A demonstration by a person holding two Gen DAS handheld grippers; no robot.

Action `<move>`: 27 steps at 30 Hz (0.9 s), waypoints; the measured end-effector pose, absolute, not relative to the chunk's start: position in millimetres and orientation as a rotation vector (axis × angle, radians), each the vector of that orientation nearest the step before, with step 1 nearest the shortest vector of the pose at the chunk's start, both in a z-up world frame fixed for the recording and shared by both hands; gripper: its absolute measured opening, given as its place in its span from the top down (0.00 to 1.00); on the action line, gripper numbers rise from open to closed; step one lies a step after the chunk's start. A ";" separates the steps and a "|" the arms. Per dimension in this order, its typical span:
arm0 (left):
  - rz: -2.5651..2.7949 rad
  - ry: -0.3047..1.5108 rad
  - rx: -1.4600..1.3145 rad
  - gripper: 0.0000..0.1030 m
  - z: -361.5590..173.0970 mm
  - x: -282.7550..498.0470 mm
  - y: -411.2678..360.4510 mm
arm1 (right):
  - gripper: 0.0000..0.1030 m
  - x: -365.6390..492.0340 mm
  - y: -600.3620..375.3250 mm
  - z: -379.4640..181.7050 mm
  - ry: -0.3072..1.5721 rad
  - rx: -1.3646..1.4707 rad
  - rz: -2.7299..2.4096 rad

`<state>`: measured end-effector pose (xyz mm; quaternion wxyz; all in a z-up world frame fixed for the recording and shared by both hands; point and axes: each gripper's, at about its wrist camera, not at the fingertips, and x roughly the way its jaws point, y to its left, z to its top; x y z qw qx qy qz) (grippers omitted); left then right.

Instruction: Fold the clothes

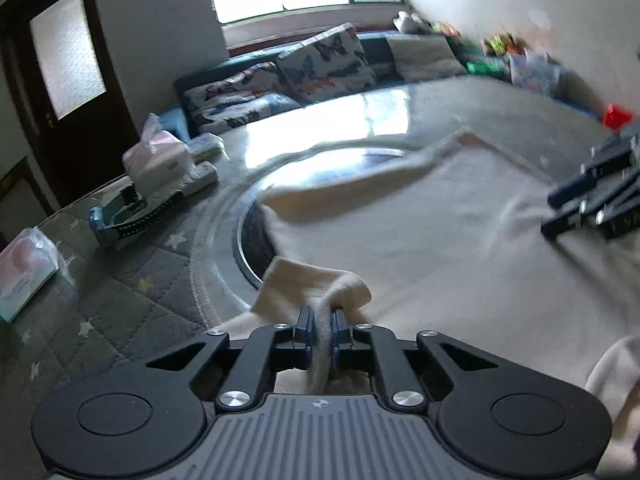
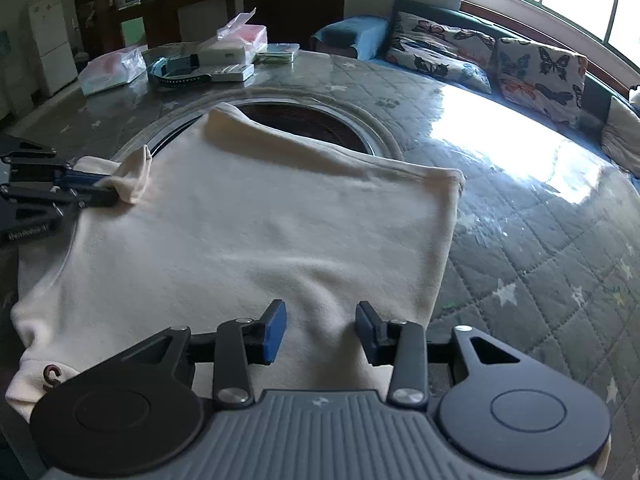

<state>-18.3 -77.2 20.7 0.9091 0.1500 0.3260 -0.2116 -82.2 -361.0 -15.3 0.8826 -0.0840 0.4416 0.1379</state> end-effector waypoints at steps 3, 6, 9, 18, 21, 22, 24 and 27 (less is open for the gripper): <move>-0.393 0.631 0.250 0.96 36.1 -23.8 -63.0 | 0.61 -84.2 -361.5 -15.4 0.918 -0.173 0.281; -0.352 0.596 0.183 0.96 52.2 -26.9 -44.0 | 0.59 -84.6 -361.1 -14.7 0.921 -0.181 0.278; -0.294 0.560 0.129 0.96 66.3 -30.2 -19.7 | 0.55 -84.3 -360.5 -14.5 0.922 -0.186 0.273; -0.077 0.575 0.065 0.96 68.7 -31.1 53.2 | 0.45 -86.0 -362.5 -14.6 0.920 -0.183 0.265; -0.032 0.602 0.062 0.96 61.4 -33.1 69.7 | 0.44 -86.1 -362.9 -14.7 0.919 -0.181 0.264; -0.018 0.612 0.058 0.95 59.2 -33.9 74.8 | 0.44 -86.3 -362.9 -14.7 0.918 -0.179 0.264; 0.005 0.632 0.043 0.95 55.4 -35.6 83.8 | 0.41 -87.0 -362.7 -15.1 0.917 -0.175 0.263; 0.004 0.673 0.002 0.92 48.9 -33.8 92.5 | 0.40 -87.6 -362.7 -15.8 0.915 -0.173 0.268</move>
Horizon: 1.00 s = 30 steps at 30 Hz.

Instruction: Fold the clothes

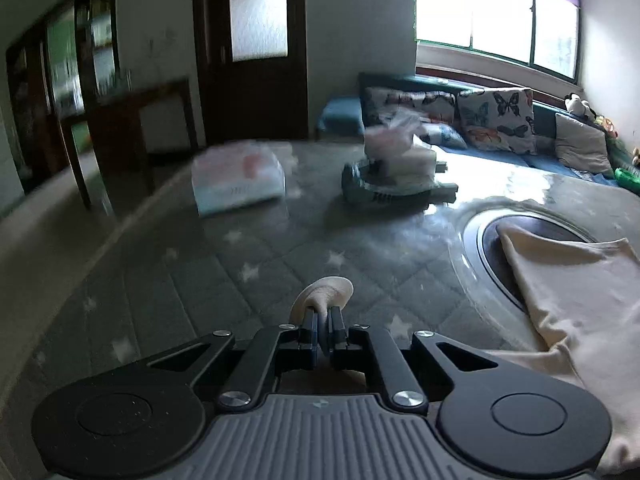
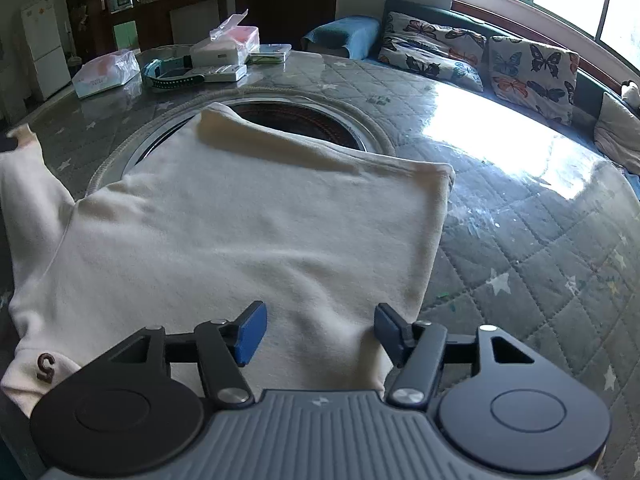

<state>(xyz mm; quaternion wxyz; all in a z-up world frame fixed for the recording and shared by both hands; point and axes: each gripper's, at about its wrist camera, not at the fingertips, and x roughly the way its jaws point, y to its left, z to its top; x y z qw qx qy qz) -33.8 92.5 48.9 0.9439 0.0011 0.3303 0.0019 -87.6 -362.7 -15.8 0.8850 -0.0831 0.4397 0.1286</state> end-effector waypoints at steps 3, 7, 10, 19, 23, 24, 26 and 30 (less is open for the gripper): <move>0.018 0.669 0.033 0.89 44.7 -33.7 91.5 | 0.40 -87.6 -362.6 -16.4 0.914 -0.172 0.266; 0.071 0.661 0.078 0.89 43.9 -33.7 94.4 | 0.40 -89.8 -363.2 -14.4 0.908 -0.175 0.265; 0.085 0.658 0.067 0.89 48.8 -35.2 98.4 | 0.39 -93.1 -364.8 -12.2 0.903 -0.170 0.274; -0.222 0.659 0.080 0.89 58.4 -44.3 24.2 | 0.40 -95.1 -357.5 -11.5 0.899 -0.188 0.287; -0.363 0.662 0.113 0.89 51.8 -48.0 -21.0 | 0.40 -97.2 -359.7 -11.0 0.896 -0.182 0.274; -0.390 0.667 0.119 0.89 48.9 -48.0 -30.0 | 0.40 -98.5 -360.5 -10.3 0.893 -0.179 0.272; -0.424 0.680 0.136 0.89 41.3 -46.8 -45.4 | 0.40 -101.3 -361.6 -8.5 0.887 -0.176 0.273; -0.436 0.713 0.168 0.89 24.5 -42.0 -62.7 | 0.40 -106.2 -363.3 -6.2 0.877 -0.176 0.278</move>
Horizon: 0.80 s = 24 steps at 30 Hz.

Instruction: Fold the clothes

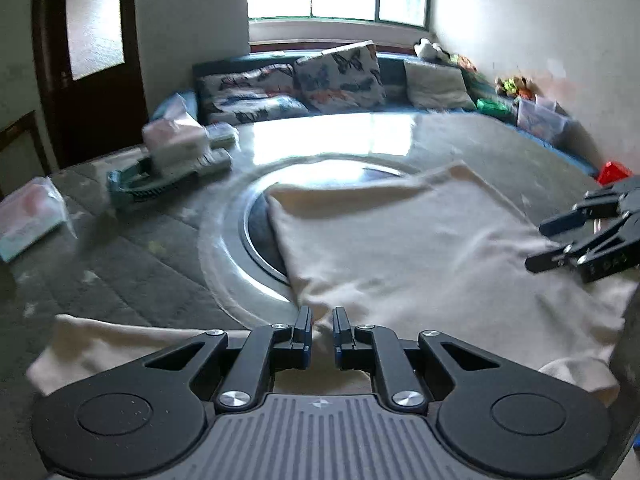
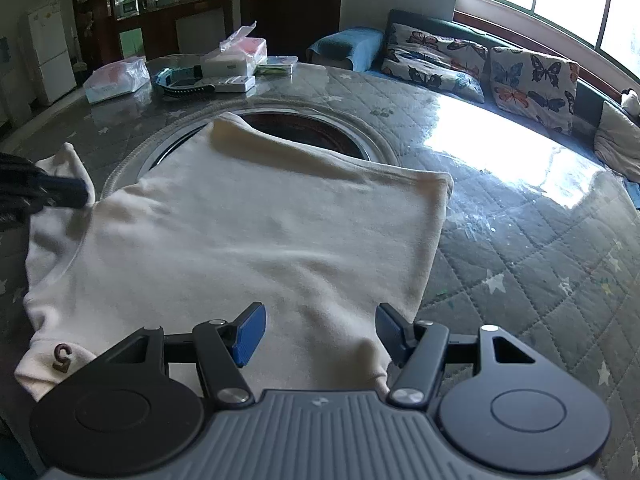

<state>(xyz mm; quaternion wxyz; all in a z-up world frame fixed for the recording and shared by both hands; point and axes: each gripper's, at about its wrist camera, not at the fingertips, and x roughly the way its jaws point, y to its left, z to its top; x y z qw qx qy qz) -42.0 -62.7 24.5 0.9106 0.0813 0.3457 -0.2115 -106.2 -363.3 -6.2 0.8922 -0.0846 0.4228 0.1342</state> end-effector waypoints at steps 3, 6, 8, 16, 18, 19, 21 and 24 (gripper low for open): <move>-0.416 0.724 0.195 0.86 15.5 -37.4 -65.3 | 0.40 -108.0 -365.3 -8.2 0.881 -0.182 0.273; -0.415 0.729 0.180 0.86 16.4 -37.1 -60.9 | 0.40 -111.5 -370.0 -9.1 0.883 -0.177 0.258; -0.424 0.721 0.181 0.86 20.9 -41.9 -59.9 | 0.40 -116.1 -372.7 -6.6 0.878 -0.173 0.253; -0.600 0.691 0.231 0.86 33.6 -83.7 -83.5 | 0.40 -151.5 -349.9 4.9 0.862 -0.235 0.386; -0.643 0.703 0.242 0.86 30.2 -90.8 -92.1 | 0.42 -160.9 -340.9 3.8 0.863 -0.249 0.429; -0.659 0.707 0.252 0.86 27.3 -93.4 -96.0 | 0.43 -164.8 -336.4 2.1 0.866 -0.255 0.445; -0.690 0.720 0.275 0.86 20.8 -98.5 -102.0 | 0.44 -172.4 -328.1 -1.7 0.874 -0.268 0.475; -0.734 0.738 0.300 0.87 12.5 -108.3 -105.9 | 0.48 -184.2 -318.4 -10.2 0.896 -0.290 0.511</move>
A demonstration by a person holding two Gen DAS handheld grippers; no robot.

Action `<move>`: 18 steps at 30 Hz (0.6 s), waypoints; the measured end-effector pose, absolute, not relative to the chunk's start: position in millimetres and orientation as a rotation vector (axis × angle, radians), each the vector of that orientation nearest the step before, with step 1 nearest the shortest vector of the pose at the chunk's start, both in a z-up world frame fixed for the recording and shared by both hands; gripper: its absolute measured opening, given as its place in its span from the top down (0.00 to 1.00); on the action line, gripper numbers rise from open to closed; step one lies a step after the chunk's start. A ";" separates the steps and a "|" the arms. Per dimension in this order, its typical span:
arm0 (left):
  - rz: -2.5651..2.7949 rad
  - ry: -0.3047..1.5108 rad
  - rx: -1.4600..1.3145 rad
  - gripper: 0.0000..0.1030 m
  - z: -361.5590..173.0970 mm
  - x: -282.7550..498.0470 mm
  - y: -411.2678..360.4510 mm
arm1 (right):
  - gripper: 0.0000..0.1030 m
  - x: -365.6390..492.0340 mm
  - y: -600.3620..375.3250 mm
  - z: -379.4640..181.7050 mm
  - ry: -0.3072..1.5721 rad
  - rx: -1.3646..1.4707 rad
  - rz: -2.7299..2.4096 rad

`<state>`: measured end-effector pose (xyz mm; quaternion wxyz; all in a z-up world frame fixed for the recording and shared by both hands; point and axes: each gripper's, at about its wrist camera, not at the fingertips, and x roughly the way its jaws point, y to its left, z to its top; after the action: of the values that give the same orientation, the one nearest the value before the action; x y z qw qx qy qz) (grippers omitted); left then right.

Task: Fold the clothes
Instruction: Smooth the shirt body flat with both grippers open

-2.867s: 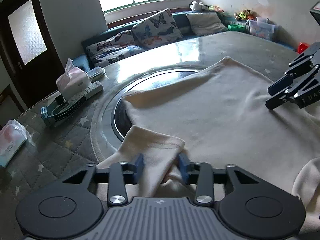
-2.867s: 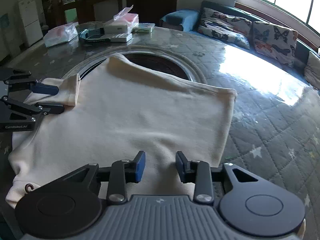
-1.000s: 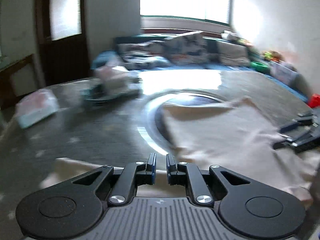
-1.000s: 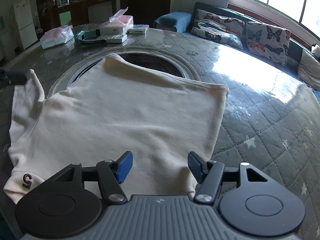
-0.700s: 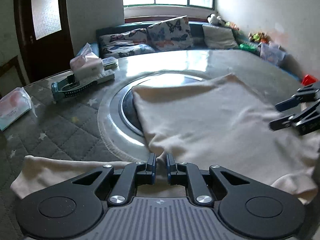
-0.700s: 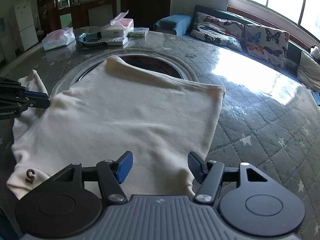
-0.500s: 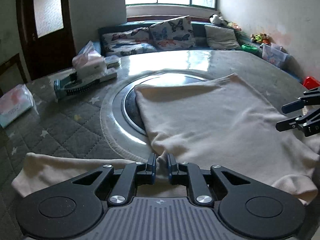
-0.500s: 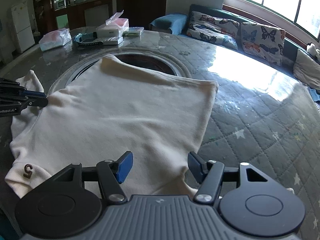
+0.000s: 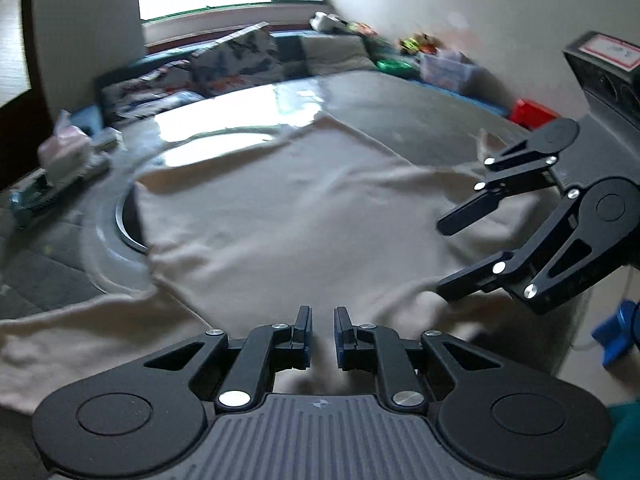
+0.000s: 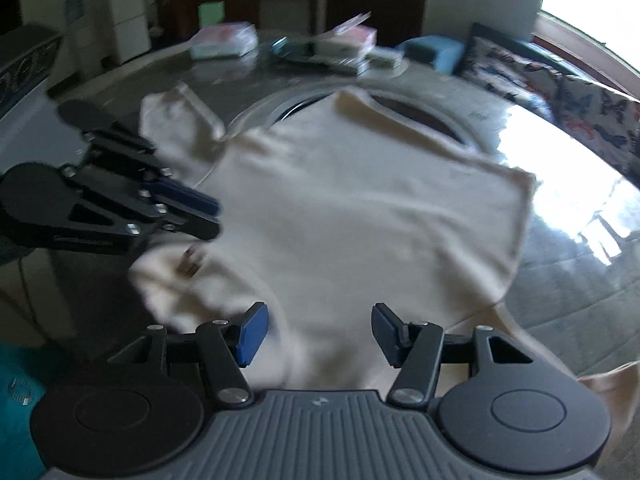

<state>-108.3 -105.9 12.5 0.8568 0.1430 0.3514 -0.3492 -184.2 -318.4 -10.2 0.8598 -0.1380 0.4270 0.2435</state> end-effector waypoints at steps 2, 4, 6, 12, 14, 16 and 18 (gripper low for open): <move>-0.751 0.721 0.325 0.88 10.9 -115.2 -105.5 | 0.48 -191.4 -316.7 -11.2 0.897 -0.295 0.523; -0.766 0.726 0.327 0.89 11.9 -117.1 -102.9 | 0.48 -191.5 -319.7 -6.8 0.900 -0.280 0.532; -0.772 0.729 0.327 0.89 14.2 -115.8 -100.3 | 0.48 -189.4 -323.2 -2.2 0.893 -0.279 0.526; -0.742 0.708 0.261 0.88 27.2 -93.4 -97.3 | 0.47 -164.2 -339.5 5.4 0.858 -0.250 0.452; -0.726 0.702 0.232 0.88 30.2 -84.4 -98.0 | 0.47 -150.2 -344.7 3.3 0.854 -0.233 0.422; -0.709 0.705 0.213 0.88 30.9 -76.4 -99.3 | 0.47 -140.2 -348.4 -0.2 0.857 -0.223 0.399; -0.692 0.715 0.199 0.88 30.0 -69.0 -101.0 | 0.47 -127.9 -353.5 -6.3 0.867 -0.208 0.367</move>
<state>-69.0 -101.0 30.0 0.8741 0.0953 0.3422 -0.3312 -127.9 -353.5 -6.3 0.8860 -0.0999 0.4169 0.1764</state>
